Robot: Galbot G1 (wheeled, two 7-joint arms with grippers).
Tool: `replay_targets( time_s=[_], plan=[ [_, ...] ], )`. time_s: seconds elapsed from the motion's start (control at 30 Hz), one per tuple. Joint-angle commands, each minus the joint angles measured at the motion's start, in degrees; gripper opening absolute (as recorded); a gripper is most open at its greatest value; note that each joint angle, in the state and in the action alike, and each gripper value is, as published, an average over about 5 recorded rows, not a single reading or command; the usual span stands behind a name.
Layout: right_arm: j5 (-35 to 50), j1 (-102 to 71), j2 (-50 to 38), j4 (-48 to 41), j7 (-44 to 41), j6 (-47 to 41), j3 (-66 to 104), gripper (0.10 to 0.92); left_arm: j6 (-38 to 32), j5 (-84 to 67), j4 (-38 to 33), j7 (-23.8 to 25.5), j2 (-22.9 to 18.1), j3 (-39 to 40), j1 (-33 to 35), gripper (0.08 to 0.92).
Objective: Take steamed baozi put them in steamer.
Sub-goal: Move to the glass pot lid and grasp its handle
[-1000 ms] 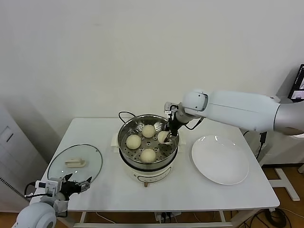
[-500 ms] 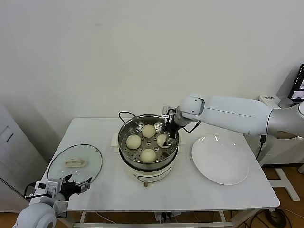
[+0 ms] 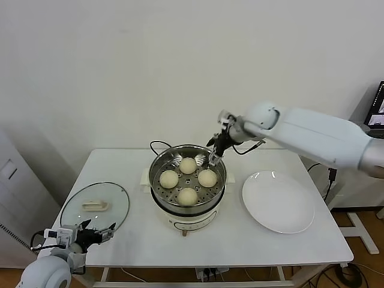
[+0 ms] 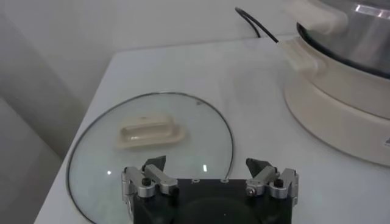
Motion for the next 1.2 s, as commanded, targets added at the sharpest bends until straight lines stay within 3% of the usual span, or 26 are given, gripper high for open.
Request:
replay_targets(
  time_s=[0.03,0.37,0.57,0.8,1.2],
  plan=[
    [2.0,-18.9,-16.0,3.3,7.7,10.2,28.4,0.823,0.1,0.4,0.3,-0.1,-0.8,-0.6,-0.5,0.823],
    [-4.2,-59.5,-20.5,10.8,23.9,21.9,68.0,0.823,-2.2,3.4,0.1,0.8,-2.1,-0.9,-1.3,0.823],
    [-14.5,-81.7,-11.8,13.7,31.2,26.9,88.9,0.823,-5.8,9.2,0.1,2.5,-3.2,-1.1,-1.1,0.823],
    [-24.2,-97.2,2.0,15.2,31.0,30.6,103.6,0.823,-13.2,23.3,1.8,6.3,-4.7,-1.1,-1.0,0.823],
    [-30.6,-103.7,15.9,13.8,27.9,33.0,111.0,0.823,-33.6,70.2,13.7,8.0,-7.1,-1.8,0.2,0.823]
  ],
)
